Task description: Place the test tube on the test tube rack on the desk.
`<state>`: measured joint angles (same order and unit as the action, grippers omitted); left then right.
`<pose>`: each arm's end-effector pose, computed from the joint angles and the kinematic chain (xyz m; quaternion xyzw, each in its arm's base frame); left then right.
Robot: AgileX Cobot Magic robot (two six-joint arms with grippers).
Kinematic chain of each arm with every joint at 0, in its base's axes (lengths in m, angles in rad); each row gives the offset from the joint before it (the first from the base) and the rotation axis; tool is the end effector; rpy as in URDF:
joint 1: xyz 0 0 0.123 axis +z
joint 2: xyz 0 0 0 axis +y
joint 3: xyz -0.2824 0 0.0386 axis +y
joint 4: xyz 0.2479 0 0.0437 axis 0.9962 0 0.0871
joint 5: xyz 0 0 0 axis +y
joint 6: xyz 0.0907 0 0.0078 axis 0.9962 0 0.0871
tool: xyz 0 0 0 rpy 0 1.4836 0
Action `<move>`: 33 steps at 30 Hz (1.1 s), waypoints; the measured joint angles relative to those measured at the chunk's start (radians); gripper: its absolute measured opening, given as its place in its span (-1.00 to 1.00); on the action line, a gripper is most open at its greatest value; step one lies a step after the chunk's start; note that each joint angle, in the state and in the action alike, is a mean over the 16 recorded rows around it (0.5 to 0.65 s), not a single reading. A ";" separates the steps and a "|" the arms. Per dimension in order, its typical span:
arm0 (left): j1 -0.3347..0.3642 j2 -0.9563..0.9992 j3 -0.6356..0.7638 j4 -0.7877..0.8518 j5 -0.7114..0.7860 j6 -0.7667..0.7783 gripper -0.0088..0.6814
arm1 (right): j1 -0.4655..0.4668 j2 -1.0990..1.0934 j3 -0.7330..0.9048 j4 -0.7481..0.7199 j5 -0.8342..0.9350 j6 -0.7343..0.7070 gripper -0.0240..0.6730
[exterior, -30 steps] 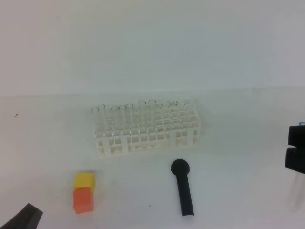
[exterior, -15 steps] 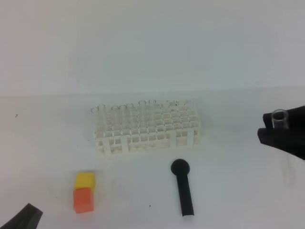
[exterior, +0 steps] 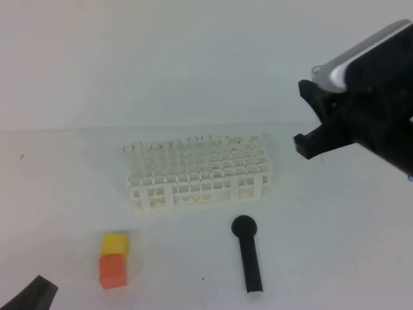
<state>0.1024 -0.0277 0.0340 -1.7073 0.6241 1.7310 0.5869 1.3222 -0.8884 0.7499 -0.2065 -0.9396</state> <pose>0.0430 -0.0487 0.2091 0.1992 0.6228 -0.1599 0.7395 0.2565 0.1554 0.3242 -0.2545 0.7287 0.0686 0.6321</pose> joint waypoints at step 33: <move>0.002 0.017 0.000 -0.002 0.000 -0.004 -0.98 | 0.088 0.664 -0.200 -0.651 -0.643 0.893 -0.58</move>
<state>0.1042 -0.0106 0.0340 -1.7097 0.6241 1.7273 0.6745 1.9866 -1.0887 0.0986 -0.8493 -0.0462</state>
